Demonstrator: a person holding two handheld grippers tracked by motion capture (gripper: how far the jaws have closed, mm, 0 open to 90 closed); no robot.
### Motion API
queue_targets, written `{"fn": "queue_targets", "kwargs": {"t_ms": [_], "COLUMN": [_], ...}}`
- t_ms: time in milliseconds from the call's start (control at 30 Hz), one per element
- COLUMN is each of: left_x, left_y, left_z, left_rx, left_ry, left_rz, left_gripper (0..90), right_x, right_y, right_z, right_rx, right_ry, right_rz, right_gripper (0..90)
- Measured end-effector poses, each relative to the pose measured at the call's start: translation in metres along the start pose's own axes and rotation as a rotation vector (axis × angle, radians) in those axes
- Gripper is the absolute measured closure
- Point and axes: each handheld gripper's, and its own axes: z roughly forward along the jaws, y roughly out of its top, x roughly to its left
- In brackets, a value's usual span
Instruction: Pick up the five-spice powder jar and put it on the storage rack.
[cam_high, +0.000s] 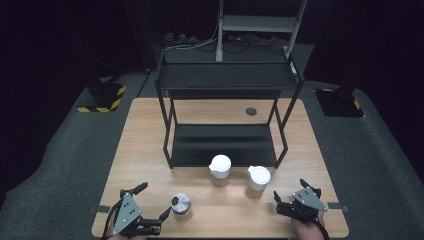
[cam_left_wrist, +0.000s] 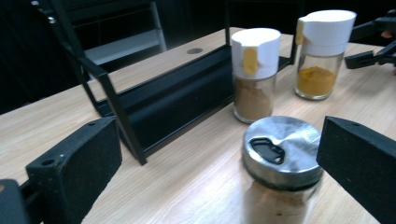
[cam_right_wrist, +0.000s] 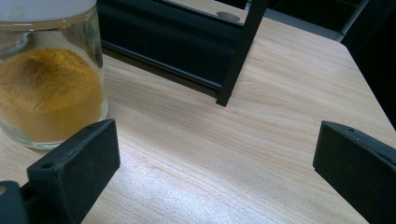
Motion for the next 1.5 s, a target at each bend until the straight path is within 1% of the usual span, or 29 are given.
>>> {"fn": "queue_targets", "kwargs": {"t_ms": [100,367,467,667,733,767,967,1033,1167,1300,1400,1467,1500], "left_x": [-0.004,-0.009,-0.010,-0.011,-0.012,-0.012,-0.011,-0.011,-0.011,-0.012,-0.014,-0.013,-0.014], "left_y": [0.000,-0.001,-0.002,-0.006,-0.007,-0.009,-0.012,-0.013,-0.014,-0.015,-0.015,-0.016,-0.016], "left_z": [0.004,0.011,0.015,0.023,0.025,0.027,0.033,0.035,0.038,0.043,0.044,0.046,0.046], "left_rx": [0.005,0.009,0.017,0.020,0.018,0.014,0.030,0.032,0.038,0.050,0.055,0.056,0.055], "left_ry": [-0.007,-0.034,-0.045,-0.065,-0.066,-0.073,-0.089,-0.095,-0.102,-0.107,-0.104,-0.113,-0.114], "left_rz": [0.008,0.008,0.000,-0.007,-0.014,-0.032,-0.031,-0.030,-0.041,-0.047,-0.044,-0.049,-0.044], "left_gripper": [0.5,0.5,0.5,0.5,0.5,0.5,1.1,2.4,4.7,8.9,12.5,15.5,16.8], "right_x": [0.000,0.000,0.000,0.000,0.000,0.000,0.000,0.000,0.000,-0.001,-0.001,-0.001,-0.001], "right_y": [0.000,0.000,0.001,0.001,0.001,0.001,0.001,0.001,0.001,0.000,0.000,0.000,0.000], "right_z": [0.000,0.000,0.000,0.000,0.000,0.000,0.000,0.000,0.000,0.000,0.000,0.000,0.000], "right_rx": [0.000,0.001,0.003,0.003,0.003,0.003,0.003,0.003,0.003,0.001,-0.001,-0.001,-0.001], "right_ry": [0.001,0.002,0.002,0.003,0.003,0.004,0.005,0.006,0.009,0.009,0.008,0.009,0.009], "right_rz": [-0.001,-0.005,-0.010,-0.011,-0.011,-0.014,-0.014,-0.012,-0.014,-0.012,-0.008,-0.009,-0.009], "right_gripper": [0.1,0.0,0.1,0.0,0.1,0.0,0.1,0.1,0.0,0.1,0.1,0.0,0.1]}}
